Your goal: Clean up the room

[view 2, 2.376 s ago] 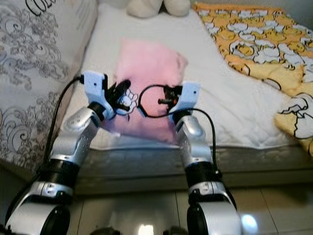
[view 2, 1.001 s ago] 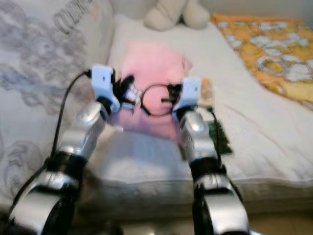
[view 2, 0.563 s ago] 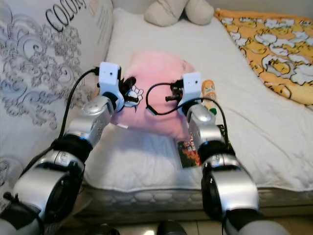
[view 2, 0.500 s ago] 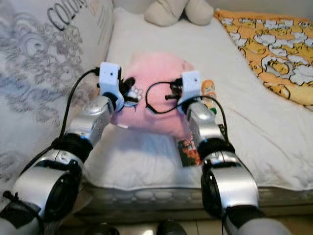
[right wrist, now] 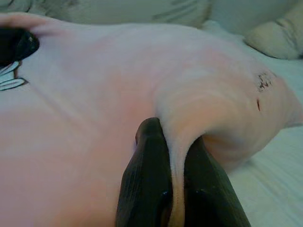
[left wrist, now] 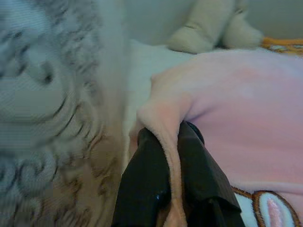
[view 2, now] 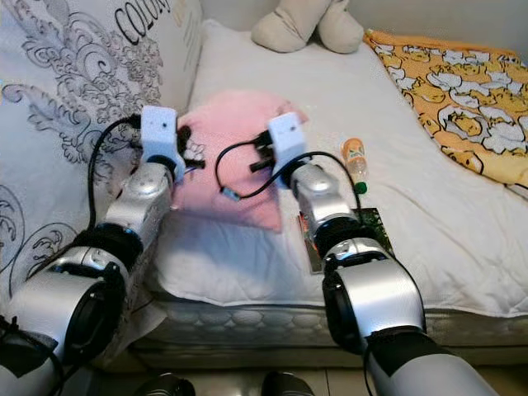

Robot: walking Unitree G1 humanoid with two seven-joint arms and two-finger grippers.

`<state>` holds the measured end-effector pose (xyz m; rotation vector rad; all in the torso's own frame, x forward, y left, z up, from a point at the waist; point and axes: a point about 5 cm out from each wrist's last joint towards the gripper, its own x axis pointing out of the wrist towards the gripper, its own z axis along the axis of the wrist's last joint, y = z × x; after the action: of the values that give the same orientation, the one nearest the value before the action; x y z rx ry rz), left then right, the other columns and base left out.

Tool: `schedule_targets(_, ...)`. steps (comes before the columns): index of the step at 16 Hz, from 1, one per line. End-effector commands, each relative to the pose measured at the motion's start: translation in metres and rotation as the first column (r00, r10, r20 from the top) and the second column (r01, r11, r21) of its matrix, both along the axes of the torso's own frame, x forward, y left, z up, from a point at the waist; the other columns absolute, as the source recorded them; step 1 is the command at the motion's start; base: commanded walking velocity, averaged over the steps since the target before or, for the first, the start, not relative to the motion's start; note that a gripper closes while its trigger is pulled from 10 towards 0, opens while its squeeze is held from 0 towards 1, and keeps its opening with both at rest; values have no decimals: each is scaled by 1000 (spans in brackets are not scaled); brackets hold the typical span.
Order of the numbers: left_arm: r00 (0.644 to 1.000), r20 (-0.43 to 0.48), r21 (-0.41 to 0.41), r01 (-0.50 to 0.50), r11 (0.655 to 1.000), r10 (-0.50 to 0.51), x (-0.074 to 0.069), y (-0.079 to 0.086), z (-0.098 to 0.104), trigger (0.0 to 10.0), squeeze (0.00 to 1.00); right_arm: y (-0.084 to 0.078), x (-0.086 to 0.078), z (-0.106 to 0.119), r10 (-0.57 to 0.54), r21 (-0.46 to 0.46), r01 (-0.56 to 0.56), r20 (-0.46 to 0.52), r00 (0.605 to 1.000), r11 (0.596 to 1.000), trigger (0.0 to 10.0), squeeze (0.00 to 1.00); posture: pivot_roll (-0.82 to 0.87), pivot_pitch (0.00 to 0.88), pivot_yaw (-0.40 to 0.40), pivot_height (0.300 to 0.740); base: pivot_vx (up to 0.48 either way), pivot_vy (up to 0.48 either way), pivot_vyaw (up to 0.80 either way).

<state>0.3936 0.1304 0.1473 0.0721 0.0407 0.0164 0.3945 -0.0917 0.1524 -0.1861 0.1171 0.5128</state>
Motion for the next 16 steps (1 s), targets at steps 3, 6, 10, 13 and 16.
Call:
schedule_targets(3, 974, -84, -46, -216, 975, 212, -15, 31, -32, 10000, 0, -31, -1, -13, -89, -69, 85, -47, 995, 994, 10000, 0, 19, 41, -103, 740, 0, 0, 0)
schedule_targets(6, 981, -130, -96, -154, 983, 141, -27, -7, -53, 10000, 0, -37, -5, -24, -62, -189, 49, -63, 996, 981, 10000, 0, 27, 35, -113, 740, 0, 0, 0)
schedule_targets(10, 987, -149, -122, -80, 989, 62, -32, -35, -57, 10000, 0, -46, -6, -27, -63, -271, 46, -54, 997, 962, 10000, 0, 18, 26, -108, 740, 0, 0, 0)
schedule_targets(13, 987, -153, -111, -73, 991, 56, -32, -35, -58, 10000, 0, -49, -9, -34, -78, -262, 56, -74, 994, 964, 10000, 0, 14, 23, -101, 740, 0, 0, 0)
schedule_targets(16, 986, -148, -91, -84, 992, 70, -29, -24, -55, 10000, 1000, -52, -10, -36, -121, -234, 100, -73, 990, 967, 10000, 1000, 13, 19, -97, 740, 0, 0, 0)
